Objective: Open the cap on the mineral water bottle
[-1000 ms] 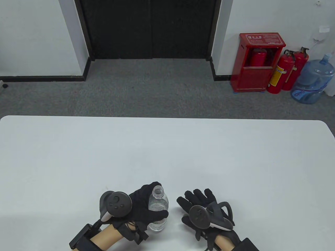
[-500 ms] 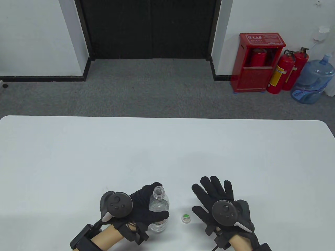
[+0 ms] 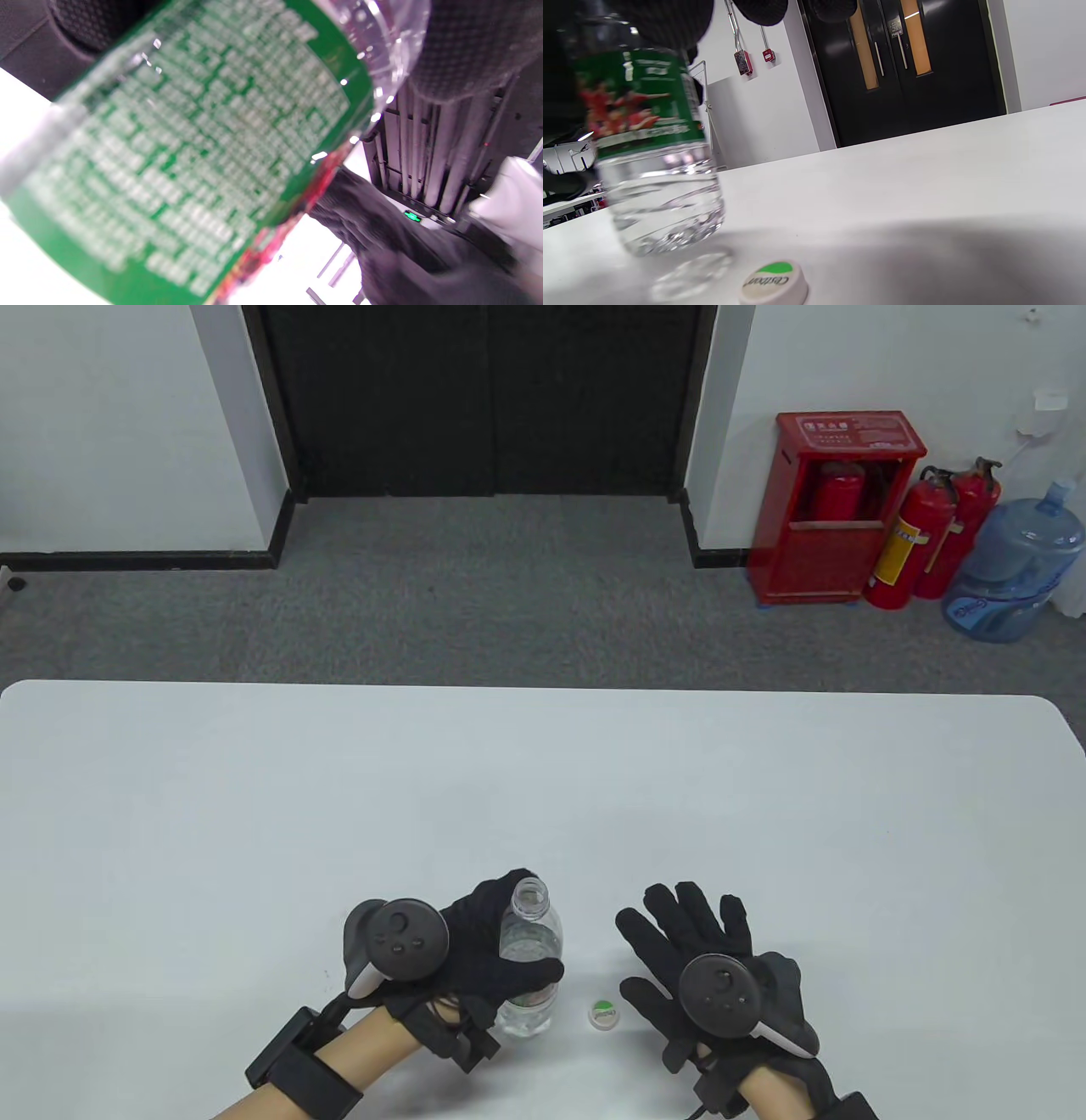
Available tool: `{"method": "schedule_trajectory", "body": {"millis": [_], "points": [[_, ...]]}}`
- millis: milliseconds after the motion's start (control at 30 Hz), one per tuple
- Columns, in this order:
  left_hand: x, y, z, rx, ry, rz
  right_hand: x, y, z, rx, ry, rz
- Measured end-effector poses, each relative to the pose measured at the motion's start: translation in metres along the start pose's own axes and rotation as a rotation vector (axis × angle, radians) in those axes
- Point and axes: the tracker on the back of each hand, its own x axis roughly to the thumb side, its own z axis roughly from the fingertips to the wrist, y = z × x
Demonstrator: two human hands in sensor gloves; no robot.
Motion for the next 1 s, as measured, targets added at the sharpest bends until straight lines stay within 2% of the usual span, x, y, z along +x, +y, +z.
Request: {"method": "schedule_trajectory", "body": {"millis": [267,433,667,1000], "points": [[-0.023,0.002,-0.068,0.045,0.089,-0.068,0.001,0.001,0.000,0.031,0.012,0.008],[-0.043,-0.003,-0.099,0.062,0.146,-0.097,0.002,0.002,0.000,0.047,0.003,0.011],[-0.064,-0.011,-0.110,0.073,0.223,-0.115,0.003,0.003,-0.001,0.068,-0.009,0.012],[-0.072,-0.018,-0.105,0.064,0.233,-0.127,0.004,0.003,-0.001,0.080,-0.008,0.014]]}}
